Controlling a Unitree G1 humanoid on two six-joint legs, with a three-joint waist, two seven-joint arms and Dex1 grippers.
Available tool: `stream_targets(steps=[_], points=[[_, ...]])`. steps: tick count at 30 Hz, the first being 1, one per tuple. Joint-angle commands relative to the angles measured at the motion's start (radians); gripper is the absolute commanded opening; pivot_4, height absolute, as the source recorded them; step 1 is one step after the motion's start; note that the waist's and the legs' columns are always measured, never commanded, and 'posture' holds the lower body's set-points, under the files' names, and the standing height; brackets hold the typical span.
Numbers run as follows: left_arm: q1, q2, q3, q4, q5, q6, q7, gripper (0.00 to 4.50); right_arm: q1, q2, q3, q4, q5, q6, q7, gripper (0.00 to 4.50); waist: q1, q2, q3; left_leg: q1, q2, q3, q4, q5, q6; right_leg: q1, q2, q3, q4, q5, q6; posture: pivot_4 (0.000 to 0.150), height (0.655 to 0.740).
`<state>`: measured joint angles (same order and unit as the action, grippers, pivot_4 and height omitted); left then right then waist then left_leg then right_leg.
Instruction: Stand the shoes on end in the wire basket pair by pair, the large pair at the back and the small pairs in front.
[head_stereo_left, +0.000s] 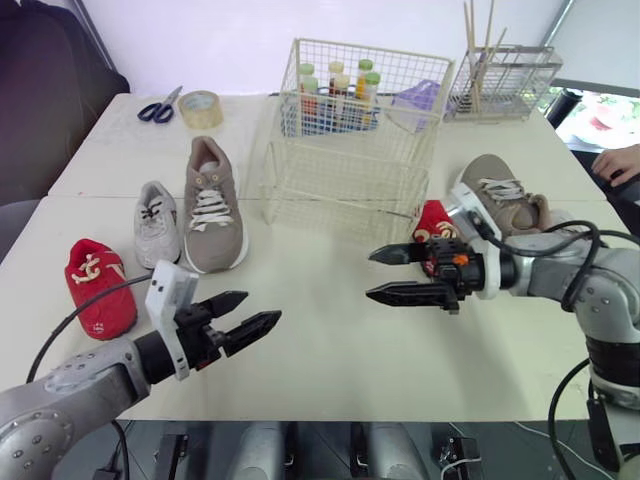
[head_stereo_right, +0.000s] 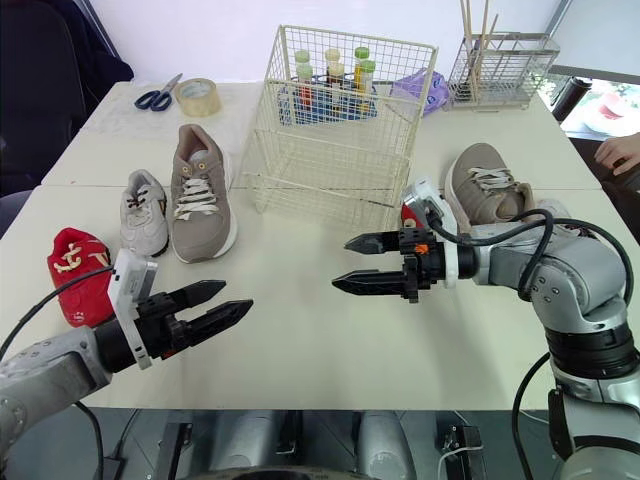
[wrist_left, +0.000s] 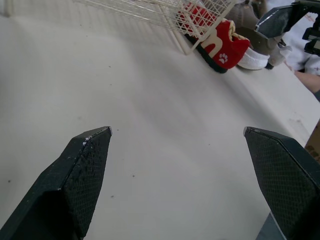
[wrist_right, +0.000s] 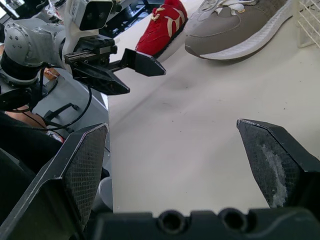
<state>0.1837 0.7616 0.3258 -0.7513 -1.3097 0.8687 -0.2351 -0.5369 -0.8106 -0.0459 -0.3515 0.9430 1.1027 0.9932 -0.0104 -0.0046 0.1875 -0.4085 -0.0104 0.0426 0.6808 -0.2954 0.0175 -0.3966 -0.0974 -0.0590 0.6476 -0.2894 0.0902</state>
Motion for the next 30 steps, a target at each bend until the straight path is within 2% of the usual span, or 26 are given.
stream_targets(steps=[1, 18, 22, 24, 27, 30], points=[[0.011, -0.004, -0.013, -0.009, 0.043, -0.033, -0.038, 4.38, -0.005, -0.021, -0.001, -0.023, -0.015, -0.033, 0.017, 4.5, 0.001, 0.0, 0.0, 0.0, 0.0, 0.0, 0.0, 0.0, 0.0, 0.0, 0.0, 0.0, 0.0, 0.0, 0.0, 0.15, 0.74], [0.012, 0.007, -0.002, 0.056, 0.14, -0.057, -0.162, 4.38, 0.028, -0.032, 0.052, 0.01, -0.117, -0.145, 0.093, 4.5, 0.0, 0.0, 0.0, 0.0, 0.0, 0.0, 0.0, 0.0, 0.0, 0.0, 0.0, 0.0, 0.0, 0.0, 0.0, 0.15, 0.74], [0.03, 0.006, 0.013, 0.072, 0.214, -0.085, -0.185, 4.38, 0.015, -0.052, 0.04, -0.016, -0.124, -0.143, 0.084, 4.5, -0.001, 0.0, 0.0, 0.0, 0.0, 0.0, 0.0, 0.0, 0.0, 0.0, 0.0, 0.0, 0.0, 0.0, 0.0, 0.15, 0.74], [0.035, 0.018, 0.014, 0.084, 0.256, -0.102, -0.22, 4.38, -0.039, -0.064, 0.008, -0.026, -0.09, -0.104, 0.065, 4.5, -0.001, 0.0, 0.0, 0.0, 0.0, 0.0, 0.0, 0.0, 0.0, 0.0, 0.0, 0.0, 0.0, 0.0, 0.0, 0.15, 0.74], [-0.014, 0.083, 0.013, 0.116, 0.325, -0.118, -0.293, 4.38, -0.226, -0.055, -0.028, 0.01, -0.055, -0.067, 0.024, 4.5, -0.004, 0.002, 0.001, 0.0, 0.0, 0.0, 0.0, -0.001, 0.001, -0.001, 0.0, 0.0, 0.0, 0.0, 0.0, 0.15, 0.74], [-0.174, 0.216, 0.054, 0.153, 0.268, -0.066, -0.377, 4.38, -0.4, -0.08, 0.123, 0.088, -0.245, -0.152, 0.041, 4.5, 0.002, 0.002, 0.001, -0.001, 0.0, -0.001, -0.002, -0.001, 0.002, -0.004, 0.0, 0.0, 0.002, 0.0, -0.003, 0.15, 0.74]])
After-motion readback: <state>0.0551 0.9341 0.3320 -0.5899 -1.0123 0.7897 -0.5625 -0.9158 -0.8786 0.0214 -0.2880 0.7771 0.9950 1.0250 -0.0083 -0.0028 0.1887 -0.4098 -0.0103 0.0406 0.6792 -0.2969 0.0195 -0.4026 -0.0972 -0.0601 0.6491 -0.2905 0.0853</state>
